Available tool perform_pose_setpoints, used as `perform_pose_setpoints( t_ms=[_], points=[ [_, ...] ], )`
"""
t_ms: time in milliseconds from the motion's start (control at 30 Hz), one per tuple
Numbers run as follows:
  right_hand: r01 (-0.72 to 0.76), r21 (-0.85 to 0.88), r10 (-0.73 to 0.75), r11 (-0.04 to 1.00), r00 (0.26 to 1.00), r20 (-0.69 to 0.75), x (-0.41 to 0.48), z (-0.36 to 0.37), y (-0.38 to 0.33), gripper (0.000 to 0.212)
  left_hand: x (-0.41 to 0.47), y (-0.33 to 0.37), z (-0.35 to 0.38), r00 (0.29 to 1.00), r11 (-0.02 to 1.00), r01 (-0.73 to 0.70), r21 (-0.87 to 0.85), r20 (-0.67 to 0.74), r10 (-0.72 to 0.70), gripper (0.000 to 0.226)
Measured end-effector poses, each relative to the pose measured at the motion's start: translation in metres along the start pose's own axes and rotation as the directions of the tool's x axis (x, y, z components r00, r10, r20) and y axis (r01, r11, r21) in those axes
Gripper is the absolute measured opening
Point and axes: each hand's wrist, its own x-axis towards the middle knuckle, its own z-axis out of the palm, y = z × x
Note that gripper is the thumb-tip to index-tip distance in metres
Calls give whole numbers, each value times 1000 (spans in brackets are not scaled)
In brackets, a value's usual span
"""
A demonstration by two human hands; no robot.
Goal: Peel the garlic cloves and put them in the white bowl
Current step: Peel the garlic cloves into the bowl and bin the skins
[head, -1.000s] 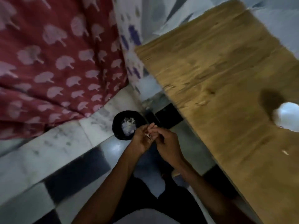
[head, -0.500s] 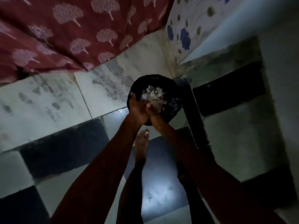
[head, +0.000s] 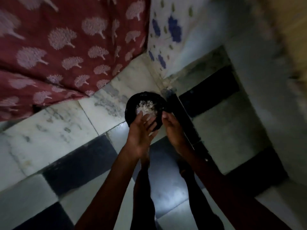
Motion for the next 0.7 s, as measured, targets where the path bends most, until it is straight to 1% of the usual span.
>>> perform_pose_setpoints(
  t_ms=[67, 100, 167, 233, 300, 333, 400, 500, 600, 700],
  points=[
    [78, 72, -76, 994, 997, -21, -54, -35, -33, 19, -54, -6, 31, 999, 991, -37, 132, -32, 42, 30],
    [98, 115, -94, 989, 995, -44, -87, -58, -55, 17, -82, -12, 54, 998, 982, -52, 183, -14, 55, 28],
    [142, 170, -126, 975, 987, -98, -146, -110, -89, 16, -131, -29, 99, 997, 951, -80, 298, 40, 72, 27],
    [186, 207, -161, 960, 978, -132, -194, -159, -108, 19, -168, -50, 141, 991, 906, -124, 404, 93, 94, 25],
    [212, 224, -169, 951, 965, -199, -236, -211, -115, 18, -198, -80, 186, 979, 823, -198, 533, 153, 137, 23],
    [228, 232, -171, 946, 955, -241, -256, -238, -113, 18, -212, -98, 209, 969, 775, -240, 585, 197, 151, 22],
    [249, 241, -168, 938, 935, -313, -283, -281, -106, 16, -233, -129, 248, 941, 709, -317, 629, 300, 155, 21],
    [294, 238, -179, 926, 895, -410, -324, -347, -81, 15, -261, -187, 305, 902, 604, -396, 692, 416, 114, 21],
    [335, 251, -169, 908, 842, -512, -354, -398, -51, 17, -272, -242, 343, 876, 528, -443, 725, 475, 83, 19],
    [358, 302, -117, 883, 793, -598, -375, -441, -22, 18, -270, -295, 372, 848, 447, -487, 750, 529, 37, 16]
  ],
)
